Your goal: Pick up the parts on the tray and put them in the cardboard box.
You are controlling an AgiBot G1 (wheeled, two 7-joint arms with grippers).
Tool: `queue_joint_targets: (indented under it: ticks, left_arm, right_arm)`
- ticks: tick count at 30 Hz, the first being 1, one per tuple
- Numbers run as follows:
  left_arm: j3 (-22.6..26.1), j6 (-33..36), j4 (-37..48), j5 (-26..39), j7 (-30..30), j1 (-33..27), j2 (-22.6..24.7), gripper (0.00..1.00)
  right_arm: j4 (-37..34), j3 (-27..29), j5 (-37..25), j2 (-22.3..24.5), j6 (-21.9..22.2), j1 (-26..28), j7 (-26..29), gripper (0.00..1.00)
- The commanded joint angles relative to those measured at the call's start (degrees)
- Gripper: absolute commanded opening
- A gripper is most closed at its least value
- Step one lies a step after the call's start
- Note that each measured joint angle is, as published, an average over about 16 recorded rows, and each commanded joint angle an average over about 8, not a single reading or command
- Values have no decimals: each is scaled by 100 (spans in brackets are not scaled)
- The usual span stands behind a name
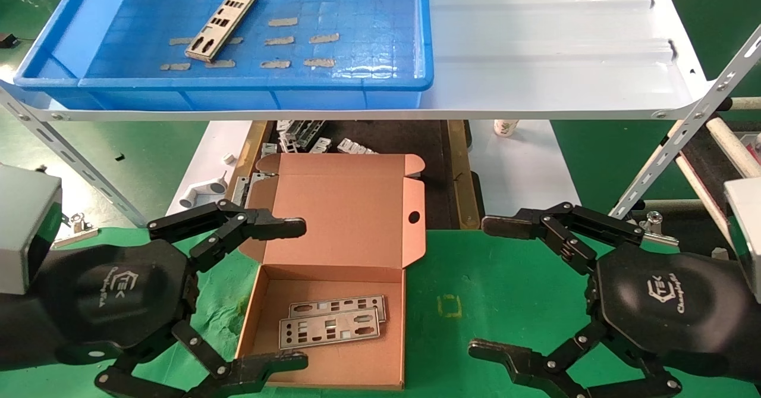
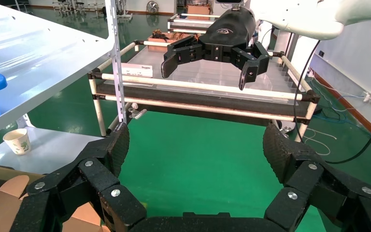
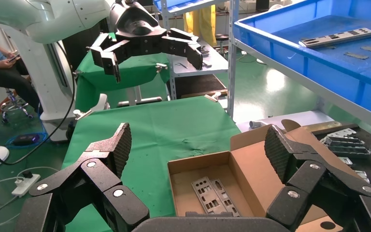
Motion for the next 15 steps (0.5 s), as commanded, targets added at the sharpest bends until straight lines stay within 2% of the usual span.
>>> queue_joint_targets:
  ticks: [1,15]
  left_arm:
    - [1,0,1,1,1,-1,0,100]
    - [2,0,3,1,2,-1,1,100]
  right_arm:
    - [0,0,0,0,0,0,0,100]
    - [0,0,0,0,0,0,0,100]
